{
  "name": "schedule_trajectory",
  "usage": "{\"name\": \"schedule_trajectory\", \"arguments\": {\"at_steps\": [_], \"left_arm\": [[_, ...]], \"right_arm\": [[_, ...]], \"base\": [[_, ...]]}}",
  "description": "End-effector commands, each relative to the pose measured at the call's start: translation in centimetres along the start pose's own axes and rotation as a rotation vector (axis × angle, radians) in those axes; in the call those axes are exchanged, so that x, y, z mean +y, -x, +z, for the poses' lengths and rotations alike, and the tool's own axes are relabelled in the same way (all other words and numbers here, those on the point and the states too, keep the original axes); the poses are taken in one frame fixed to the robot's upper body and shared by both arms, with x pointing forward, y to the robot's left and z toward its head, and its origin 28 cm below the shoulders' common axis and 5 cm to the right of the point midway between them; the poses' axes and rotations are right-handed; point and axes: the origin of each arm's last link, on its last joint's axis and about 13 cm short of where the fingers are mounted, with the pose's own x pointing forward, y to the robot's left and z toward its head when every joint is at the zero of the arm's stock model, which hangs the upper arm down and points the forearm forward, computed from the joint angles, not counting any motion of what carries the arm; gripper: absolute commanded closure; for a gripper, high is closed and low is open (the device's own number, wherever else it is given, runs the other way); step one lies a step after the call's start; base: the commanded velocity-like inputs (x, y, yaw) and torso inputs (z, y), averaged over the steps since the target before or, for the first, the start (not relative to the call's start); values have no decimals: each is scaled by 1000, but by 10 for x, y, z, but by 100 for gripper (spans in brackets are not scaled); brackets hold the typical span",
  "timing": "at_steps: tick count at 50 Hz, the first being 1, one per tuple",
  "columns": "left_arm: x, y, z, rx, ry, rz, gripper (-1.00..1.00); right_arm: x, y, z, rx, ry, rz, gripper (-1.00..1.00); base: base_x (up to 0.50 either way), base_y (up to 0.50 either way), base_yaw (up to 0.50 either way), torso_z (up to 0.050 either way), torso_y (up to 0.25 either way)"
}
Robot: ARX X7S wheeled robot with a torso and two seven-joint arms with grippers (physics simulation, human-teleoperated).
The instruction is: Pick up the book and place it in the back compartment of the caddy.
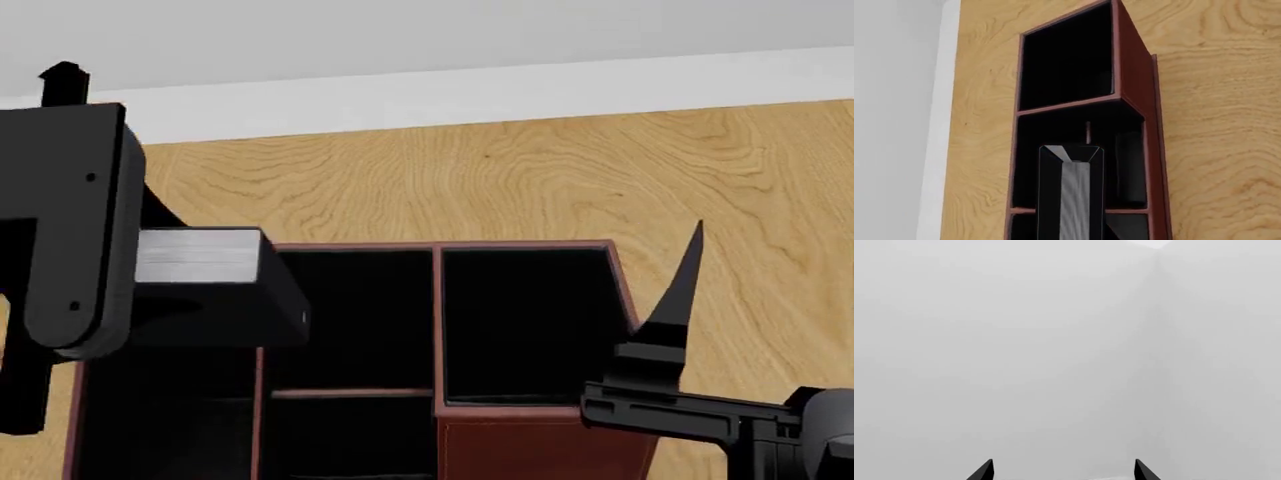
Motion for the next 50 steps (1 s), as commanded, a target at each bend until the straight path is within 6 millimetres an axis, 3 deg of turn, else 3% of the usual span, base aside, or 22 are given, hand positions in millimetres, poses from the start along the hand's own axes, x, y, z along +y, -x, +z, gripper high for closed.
{"name": "schedule_trajectory", "arguments": {"at_steps": [1, 25, 38, 50], "left_arm": [[28, -4, 13, -10, -16, -7, 100], [49, -44, 18, -37, 0, -87, 100], [40, -67, 13, -27, 18, -128, 100], [35, -76, 11, -29, 50, -132, 100]], "right_arm": [[-3, -2, -5, 8, 12, -16, -100], [-8, -1, -10, 20, 4, -38, -100], [-7, -1, -12, 24, -7, -34, -100], [-7, -1, -11, 23, -21, -33, -100]], "base": [[0, 0, 0, 0, 0], [0, 0, 0, 0, 1], [0, 0, 0, 0, 1], [0, 0, 0, 1, 2]]}}
